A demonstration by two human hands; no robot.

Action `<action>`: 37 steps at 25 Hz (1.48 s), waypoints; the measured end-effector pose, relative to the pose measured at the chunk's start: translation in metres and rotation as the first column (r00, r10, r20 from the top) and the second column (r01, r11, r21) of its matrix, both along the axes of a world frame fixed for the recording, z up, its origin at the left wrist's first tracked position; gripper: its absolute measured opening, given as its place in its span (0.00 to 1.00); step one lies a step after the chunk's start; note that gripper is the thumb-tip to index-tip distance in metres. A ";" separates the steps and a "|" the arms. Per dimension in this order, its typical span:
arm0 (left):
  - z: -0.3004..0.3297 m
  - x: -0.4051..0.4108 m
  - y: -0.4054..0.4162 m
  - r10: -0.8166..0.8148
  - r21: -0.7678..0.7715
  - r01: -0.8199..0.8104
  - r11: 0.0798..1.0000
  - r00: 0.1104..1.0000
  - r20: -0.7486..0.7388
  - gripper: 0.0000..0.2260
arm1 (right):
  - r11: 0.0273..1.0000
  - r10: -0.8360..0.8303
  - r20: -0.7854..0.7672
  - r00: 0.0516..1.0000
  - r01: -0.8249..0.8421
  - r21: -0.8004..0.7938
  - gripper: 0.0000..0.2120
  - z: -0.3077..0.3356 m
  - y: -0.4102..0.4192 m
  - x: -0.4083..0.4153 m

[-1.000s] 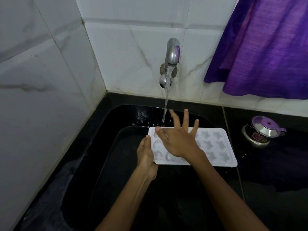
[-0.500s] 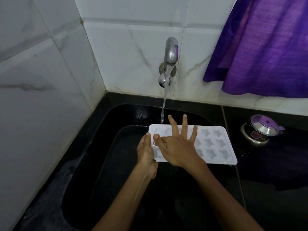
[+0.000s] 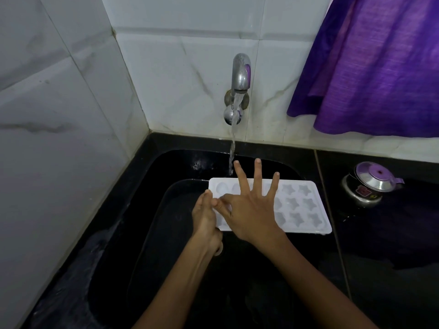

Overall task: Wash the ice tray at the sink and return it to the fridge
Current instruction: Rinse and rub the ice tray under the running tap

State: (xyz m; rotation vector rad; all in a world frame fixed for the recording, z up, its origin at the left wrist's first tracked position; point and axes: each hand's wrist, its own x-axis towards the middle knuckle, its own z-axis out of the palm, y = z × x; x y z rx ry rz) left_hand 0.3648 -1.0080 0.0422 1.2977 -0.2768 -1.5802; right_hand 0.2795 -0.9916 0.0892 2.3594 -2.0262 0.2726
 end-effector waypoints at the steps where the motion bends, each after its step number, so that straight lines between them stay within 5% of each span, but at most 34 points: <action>1: 0.002 0.000 0.001 0.010 -0.003 -0.010 1.000 0.999 -0.031 0.15 | 1.000 -0.005 -0.006 1.000 0.005 0.004 0.42 -0.004 0.001 0.001; 10: 0.005 -0.003 0.007 0.024 -0.009 -0.025 1.000 0.995 -0.097 0.14 | 0.996 0.051 -0.111 0.993 -0.059 -0.069 0.51 -0.010 -0.006 0.000; 19: 0.010 0.007 0.003 0.056 -0.010 -0.057 0.998 0.997 -0.056 0.14 | 0.990 0.107 0.018 0.994 -0.109 0.089 0.48 0.011 0.017 -0.019; 24: 0.015 0.003 0.007 0.056 -0.029 -0.056 0.998 0.998 0.001 0.14 | 0.973 0.155 0.005 0.988 -0.154 0.173 0.37 -0.002 0.036 -0.008; 29: 0.018 0.004 0.009 0.070 -0.003 -0.070 0.998 0.996 0.047 0.15 | 0.980 0.173 0.009 0.985 -0.173 0.096 0.48 -0.008 0.031 -0.003; 33: 0.022 0.002 0.009 0.078 -0.010 -0.078 0.997 0.997 0.004 0.16 | 0.997 0.072 -0.033 0.997 -0.071 0.032 0.36 -0.007 0.031 0.002; 37: 0.022 0.001 0.007 0.079 -0.010 -0.079 0.997 0.997 0.025 0.16 | 0.984 0.064 -0.046 0.997 -0.070 -0.161 0.36 -0.014 0.025 0.003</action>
